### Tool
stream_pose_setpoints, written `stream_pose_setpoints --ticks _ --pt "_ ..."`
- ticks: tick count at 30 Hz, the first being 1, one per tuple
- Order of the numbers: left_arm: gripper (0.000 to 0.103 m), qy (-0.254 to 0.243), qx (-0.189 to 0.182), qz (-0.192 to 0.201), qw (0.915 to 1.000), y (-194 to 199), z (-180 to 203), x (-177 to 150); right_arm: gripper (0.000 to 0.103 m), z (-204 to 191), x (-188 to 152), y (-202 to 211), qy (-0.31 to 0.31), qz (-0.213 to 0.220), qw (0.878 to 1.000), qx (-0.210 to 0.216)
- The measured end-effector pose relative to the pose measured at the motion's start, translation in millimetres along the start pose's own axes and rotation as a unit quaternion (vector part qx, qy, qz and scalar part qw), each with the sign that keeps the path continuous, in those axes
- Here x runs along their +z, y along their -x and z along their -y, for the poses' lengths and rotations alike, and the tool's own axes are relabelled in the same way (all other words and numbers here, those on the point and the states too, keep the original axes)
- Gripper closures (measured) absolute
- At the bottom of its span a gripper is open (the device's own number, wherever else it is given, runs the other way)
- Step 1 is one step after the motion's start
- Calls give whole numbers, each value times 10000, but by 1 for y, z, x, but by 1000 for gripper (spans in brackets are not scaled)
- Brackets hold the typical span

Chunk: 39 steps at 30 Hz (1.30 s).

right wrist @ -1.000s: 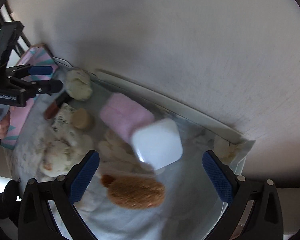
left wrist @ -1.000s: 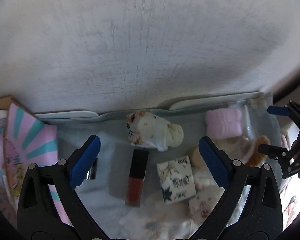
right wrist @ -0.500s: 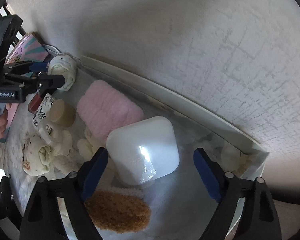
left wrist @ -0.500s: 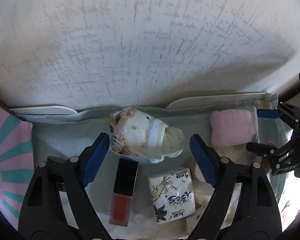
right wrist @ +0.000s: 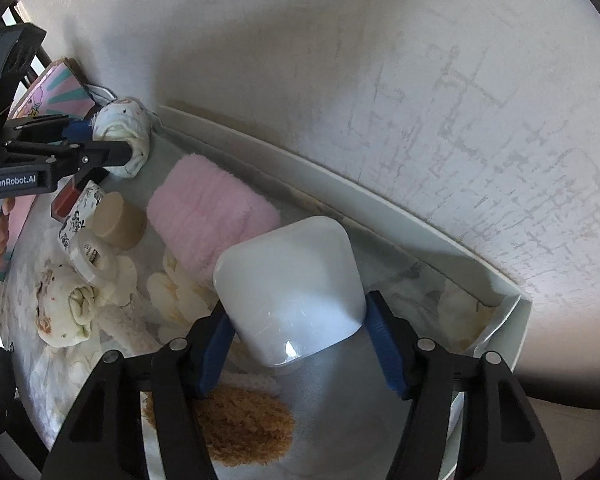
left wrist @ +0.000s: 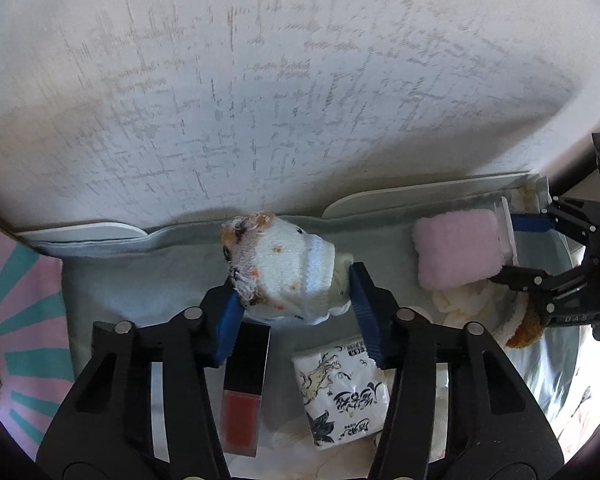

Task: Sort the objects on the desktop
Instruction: 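Grasp the white plush toy with the left tool while the right tool grasps the white square case, then carry both items into the cardboard box and open both tools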

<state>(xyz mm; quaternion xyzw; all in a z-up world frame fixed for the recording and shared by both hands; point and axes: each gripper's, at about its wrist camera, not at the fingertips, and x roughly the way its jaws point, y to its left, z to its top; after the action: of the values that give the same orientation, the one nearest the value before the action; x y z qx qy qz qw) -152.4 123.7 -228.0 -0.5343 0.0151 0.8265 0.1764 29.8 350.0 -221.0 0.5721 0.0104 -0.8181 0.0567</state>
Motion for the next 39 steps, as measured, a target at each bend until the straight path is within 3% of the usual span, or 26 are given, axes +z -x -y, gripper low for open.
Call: stream_pose_setpoints --ticks 12,18,22,30,39 --pt "58 104 -52 107 9999 60 0 -2 44 -11 -6 57 -458 83 9989 -68" --pt "58 58 -157 116 9998 103 0 -11 44 -34 -11 88 -284 -52 9995 -109" --pt "58 52 -350 3 9994 129 -28 -11 44 -51 -14 96 -344 -129 9993 -116" --pt "58 -102 -310 74 9994 146 -12 -26 44 -88 10 99 -148 -127 9997 -177" --pt "58 22 -131 401 9991 185 -38 -40 44 -146 56 121 335 168 9992 -148"
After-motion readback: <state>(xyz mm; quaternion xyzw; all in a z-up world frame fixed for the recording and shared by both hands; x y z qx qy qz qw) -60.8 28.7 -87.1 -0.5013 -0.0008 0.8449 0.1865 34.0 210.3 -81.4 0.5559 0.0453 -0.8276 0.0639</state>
